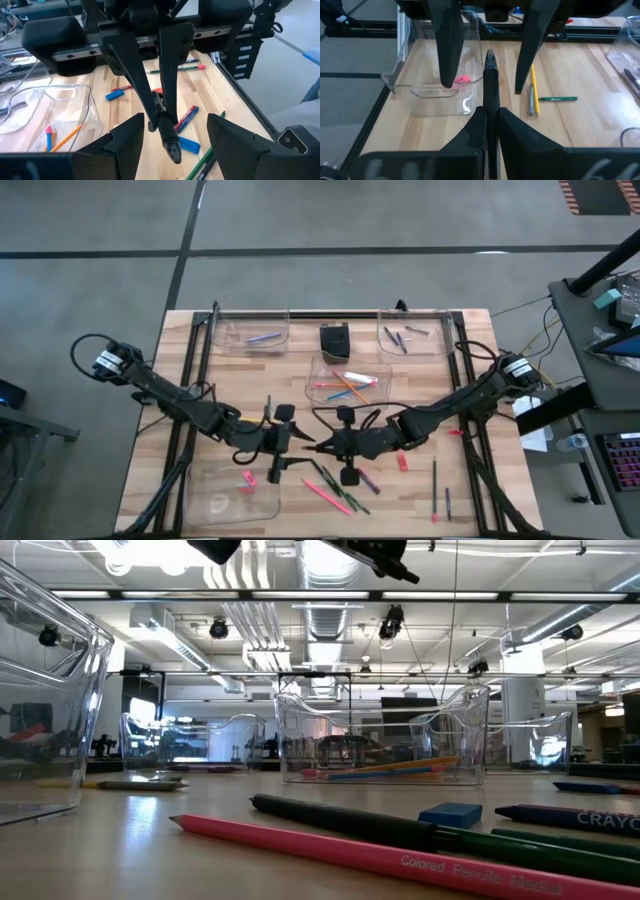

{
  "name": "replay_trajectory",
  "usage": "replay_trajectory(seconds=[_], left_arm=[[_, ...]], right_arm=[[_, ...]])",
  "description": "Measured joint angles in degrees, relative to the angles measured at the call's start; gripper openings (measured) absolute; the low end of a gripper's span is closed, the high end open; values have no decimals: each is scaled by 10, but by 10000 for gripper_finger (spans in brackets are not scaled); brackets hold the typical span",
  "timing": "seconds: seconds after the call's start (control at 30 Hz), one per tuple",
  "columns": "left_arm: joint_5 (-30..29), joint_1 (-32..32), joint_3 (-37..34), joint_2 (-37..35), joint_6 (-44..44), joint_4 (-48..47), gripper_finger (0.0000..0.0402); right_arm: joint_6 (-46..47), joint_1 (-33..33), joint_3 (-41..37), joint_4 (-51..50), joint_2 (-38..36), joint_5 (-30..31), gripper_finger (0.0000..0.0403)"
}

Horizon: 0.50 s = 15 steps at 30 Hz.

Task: Sort crayons/erasers/pens/pencils in bins
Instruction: Put the black pen into the top left transparent bin

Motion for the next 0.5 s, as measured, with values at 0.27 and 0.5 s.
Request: replay_trajectory(seconds=[0.27,0.5], left_arm=[[-3,3,0,-3,2,-20,145],[-8,4,3,-10,20,-25,28]], right_arm=[[0,-11,0,21,0,-7,22],[3,-14,0,25,0,-9,21]])
